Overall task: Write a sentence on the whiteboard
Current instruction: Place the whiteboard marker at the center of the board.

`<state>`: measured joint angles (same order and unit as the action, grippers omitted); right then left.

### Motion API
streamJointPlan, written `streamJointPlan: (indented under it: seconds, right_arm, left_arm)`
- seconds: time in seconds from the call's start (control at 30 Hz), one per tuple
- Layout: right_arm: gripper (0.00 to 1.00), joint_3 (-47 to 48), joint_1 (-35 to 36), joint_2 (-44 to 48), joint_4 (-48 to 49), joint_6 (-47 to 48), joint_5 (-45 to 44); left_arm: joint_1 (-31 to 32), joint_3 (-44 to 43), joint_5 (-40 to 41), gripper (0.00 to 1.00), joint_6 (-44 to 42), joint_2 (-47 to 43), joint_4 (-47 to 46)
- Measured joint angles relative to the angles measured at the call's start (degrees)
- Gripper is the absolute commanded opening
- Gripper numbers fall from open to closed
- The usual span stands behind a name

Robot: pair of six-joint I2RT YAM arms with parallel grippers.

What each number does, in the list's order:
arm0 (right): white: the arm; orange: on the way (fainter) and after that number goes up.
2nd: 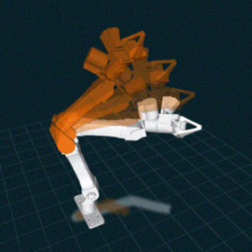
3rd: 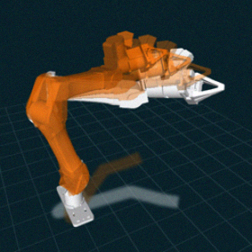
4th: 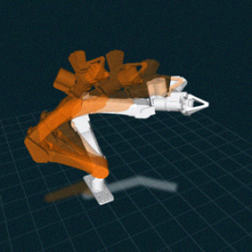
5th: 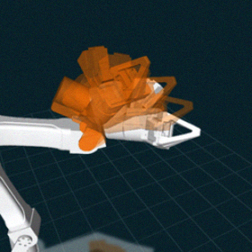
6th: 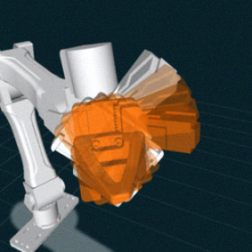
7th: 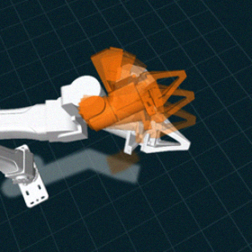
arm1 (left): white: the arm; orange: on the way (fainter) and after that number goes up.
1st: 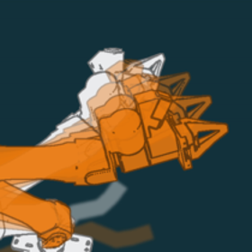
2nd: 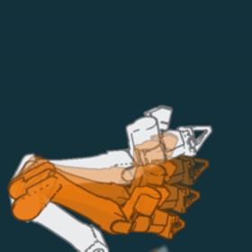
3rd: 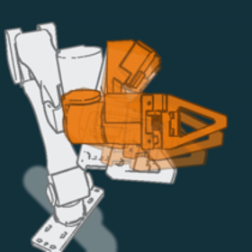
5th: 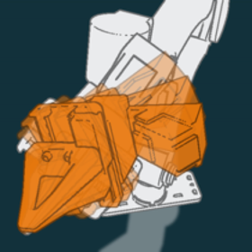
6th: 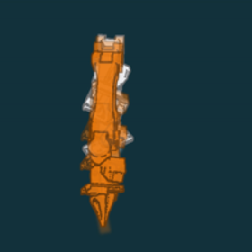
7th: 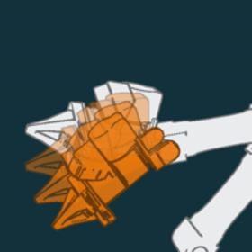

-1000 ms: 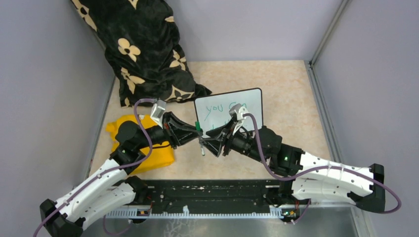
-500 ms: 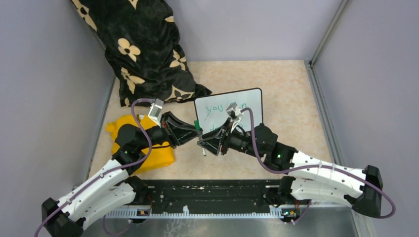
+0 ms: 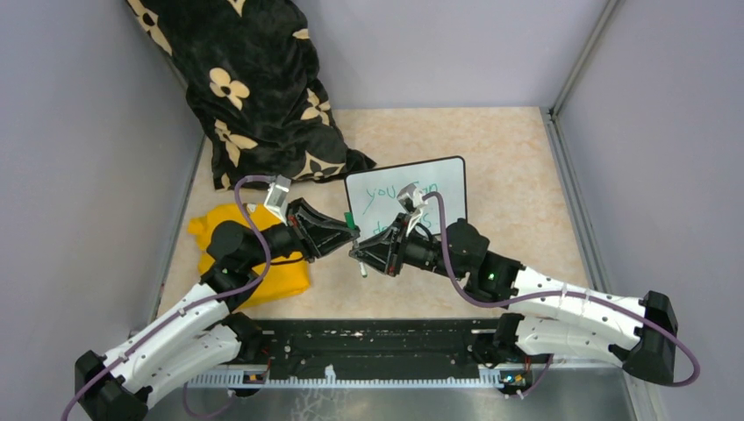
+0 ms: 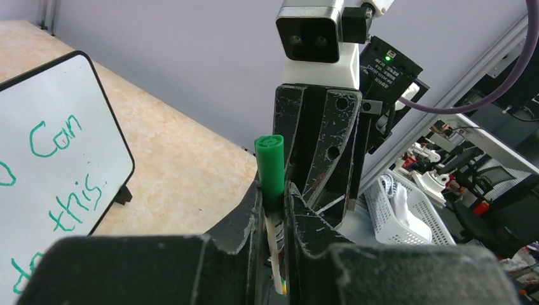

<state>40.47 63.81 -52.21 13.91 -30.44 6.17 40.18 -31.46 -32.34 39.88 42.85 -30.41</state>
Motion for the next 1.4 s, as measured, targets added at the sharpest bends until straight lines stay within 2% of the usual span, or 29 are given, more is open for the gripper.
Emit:
streamJointPlan:
  seconds: [0.1, 0.3, 0.43, 0.57, 1.03, 1.17, 1.33, 1.37, 1.4]
  right_arm:
    - [0.0, 0.0, -0.17, -0.02, -0.15, 0.72, 0.26]
    - [0.0, 0.0, -0.31, -0.07, -0.24, 2.03, 0.44]
    - [0.0, 0.02, -0.31, -0.07, -0.9, 3.08, 0.42]
    - [0.0, 0.02, -0.31, -0.04, -1.99, 4.09, 0.39]
    - [0.0, 0.02, -0.31, 0.07, -2.71, 4.96, -1.22]
    - [0.0, 0.02, -0.31, 0.22, -2.8, 4.94, -1.77]
    - [0.0, 0.02, -0.31, 0.61, -2.78, 4.83, -1.99]
    - [0.03, 0.02, -0.31, 0.61, -2.78, 4.83, -2.01]
    - [0.15, 0.02, -0.31, 0.63, -2.78, 4.79, -1.99]
  left_arm:
    - [0.0, 0.13, 0.31, 0.18, 0.04, 0.07, 0.0]
    - [0.0, 0.13, 0.46, 0.51, -0.31, 0.55, 0.46]
    - [0.0, 0.26, 1.36, 0.57, -0.72, 0.42, 0.96]
    - [0.0, 0.66, 2.32, 0.59, -0.81, 0.22, 0.96]
    - [0.0, 0.74, -1.38, 0.47, 1.75, 4.02, 0.7]
    - [0.0, 0.76, -2.27, 0.31, 2.89, 4.02, -0.22]
    - [0.0, 0.92, -2.71, 0.0, 3.41, 3.74, -1.07]
    - [-0.02, 0.98, -2.67, 0.0, 3.5, 3.63, -1.18]
    - [0.0, 1.14, -2.64, 0.0, 3.58, 3.5, -1.33]
